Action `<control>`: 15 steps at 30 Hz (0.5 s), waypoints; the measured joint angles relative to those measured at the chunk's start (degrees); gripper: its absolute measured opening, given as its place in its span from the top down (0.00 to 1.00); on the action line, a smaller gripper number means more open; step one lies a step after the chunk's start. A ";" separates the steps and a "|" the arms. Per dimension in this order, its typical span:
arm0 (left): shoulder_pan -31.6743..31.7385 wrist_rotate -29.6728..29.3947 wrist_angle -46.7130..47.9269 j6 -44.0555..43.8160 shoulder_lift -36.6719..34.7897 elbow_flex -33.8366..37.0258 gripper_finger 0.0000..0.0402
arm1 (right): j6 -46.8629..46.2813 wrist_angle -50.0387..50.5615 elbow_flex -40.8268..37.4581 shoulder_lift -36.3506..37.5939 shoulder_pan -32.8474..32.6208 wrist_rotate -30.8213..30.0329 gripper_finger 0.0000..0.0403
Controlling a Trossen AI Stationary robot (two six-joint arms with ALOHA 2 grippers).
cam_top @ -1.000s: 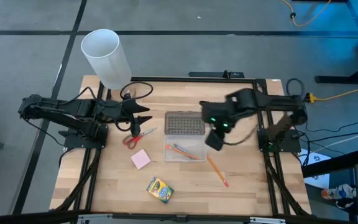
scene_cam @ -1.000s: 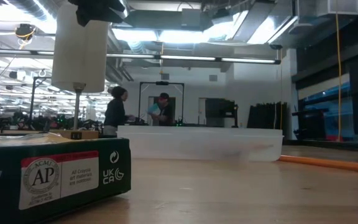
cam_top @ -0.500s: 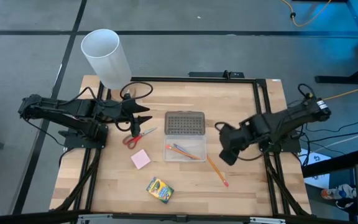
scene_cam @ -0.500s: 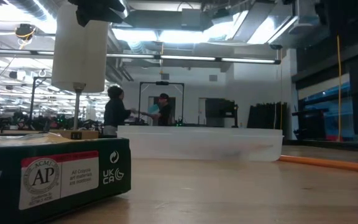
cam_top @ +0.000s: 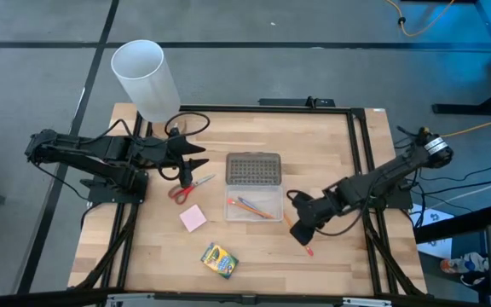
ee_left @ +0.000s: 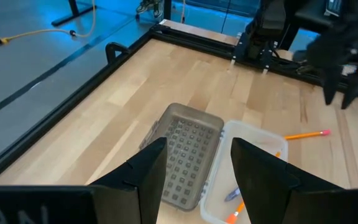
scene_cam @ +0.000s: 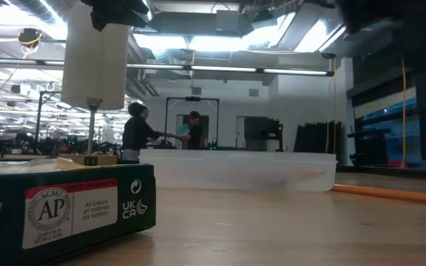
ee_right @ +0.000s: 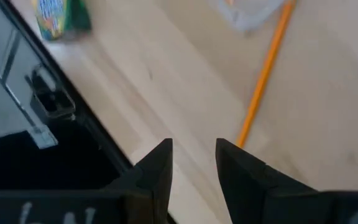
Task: Pack school essentials
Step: Put the orange pencil into the transparent supply box
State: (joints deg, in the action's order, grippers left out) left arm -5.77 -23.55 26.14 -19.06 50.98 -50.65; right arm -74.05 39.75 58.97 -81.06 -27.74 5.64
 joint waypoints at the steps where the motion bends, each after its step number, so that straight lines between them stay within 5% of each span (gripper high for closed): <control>1: -0.01 0.00 -0.04 0.03 0.01 0.00 0.57 | -1.59 -0.13 -0.40 0.00 -1.35 0.02 0.69; 15: -0.01 0.02 0.01 0.17 0.00 0.00 0.57 | -19.16 -3.63 -1.28 -8.77 -14.38 -1.26 0.69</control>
State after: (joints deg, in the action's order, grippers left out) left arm -5.78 -23.53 26.15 -18.90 50.98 -50.65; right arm -93.22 36.13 57.69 -89.83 -42.12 4.39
